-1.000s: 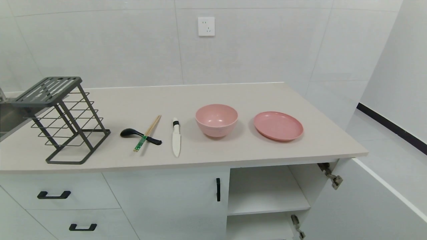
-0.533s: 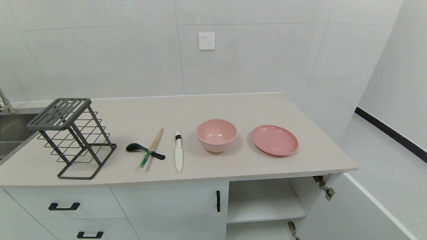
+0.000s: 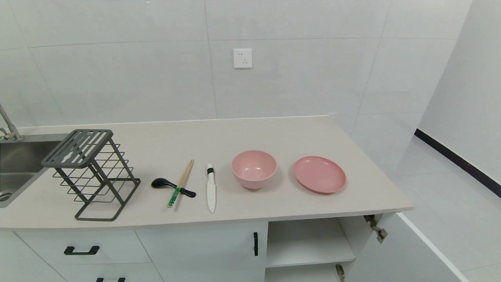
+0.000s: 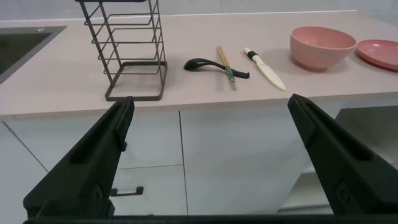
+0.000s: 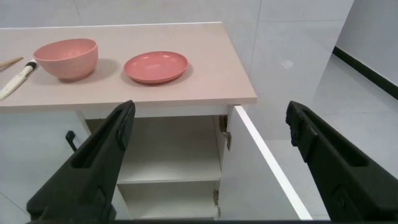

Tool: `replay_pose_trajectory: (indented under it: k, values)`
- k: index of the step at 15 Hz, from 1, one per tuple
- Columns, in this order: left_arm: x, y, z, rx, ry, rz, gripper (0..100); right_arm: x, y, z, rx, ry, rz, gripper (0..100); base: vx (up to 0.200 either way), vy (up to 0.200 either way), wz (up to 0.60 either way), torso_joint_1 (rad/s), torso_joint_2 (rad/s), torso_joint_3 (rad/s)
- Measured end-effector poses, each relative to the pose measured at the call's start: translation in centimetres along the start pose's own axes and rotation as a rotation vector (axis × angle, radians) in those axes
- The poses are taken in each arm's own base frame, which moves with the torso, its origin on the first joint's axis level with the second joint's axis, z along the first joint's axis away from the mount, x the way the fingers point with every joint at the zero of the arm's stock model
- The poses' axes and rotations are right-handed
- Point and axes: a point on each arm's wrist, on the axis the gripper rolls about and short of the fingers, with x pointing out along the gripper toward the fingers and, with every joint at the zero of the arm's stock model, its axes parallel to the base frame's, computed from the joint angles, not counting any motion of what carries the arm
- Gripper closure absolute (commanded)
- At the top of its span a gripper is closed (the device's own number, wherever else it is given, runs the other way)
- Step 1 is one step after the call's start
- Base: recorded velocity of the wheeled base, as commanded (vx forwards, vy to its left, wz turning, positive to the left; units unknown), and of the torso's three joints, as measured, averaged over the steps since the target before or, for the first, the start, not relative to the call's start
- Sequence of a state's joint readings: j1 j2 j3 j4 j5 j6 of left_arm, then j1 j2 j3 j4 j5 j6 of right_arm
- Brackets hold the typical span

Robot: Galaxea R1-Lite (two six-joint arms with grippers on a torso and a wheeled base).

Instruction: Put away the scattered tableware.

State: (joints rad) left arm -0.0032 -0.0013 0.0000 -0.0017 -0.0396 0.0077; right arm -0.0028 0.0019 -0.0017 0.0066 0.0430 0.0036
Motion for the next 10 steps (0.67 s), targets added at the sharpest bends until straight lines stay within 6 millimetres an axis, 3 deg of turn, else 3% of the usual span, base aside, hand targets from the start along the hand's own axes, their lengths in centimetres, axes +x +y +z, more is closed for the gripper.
replay_pose_trajectory:
  k: [5, 8, 10]
  values:
    - [0.0, 0.0, 0.02, -0.002, -0.001, 0.0, 0, 0.0, 0.0, 0.0, 0.0, 0.0, 0.0, 0, 0.0, 0.0, 0.0, 0.0, 0.0, 0.0]
    - [0.0, 0.0, -0.01, 0.001, 0.001, 0.0, 0, 0.0, 0.0, 0.01, 0.0, -0.001, 0.001, 0, 0.2, 0.0, 0.0, 0.001, -0.01, 0.002]
    - [0.0, 0.0, -0.01, -0.002, 0.001, 0.0, 0, 0.0, 0.0, 0.01, -0.001, -0.001, 0.0, 0, 0.0, 0.0, 0.0, 0.0, 0.0, 0.0]
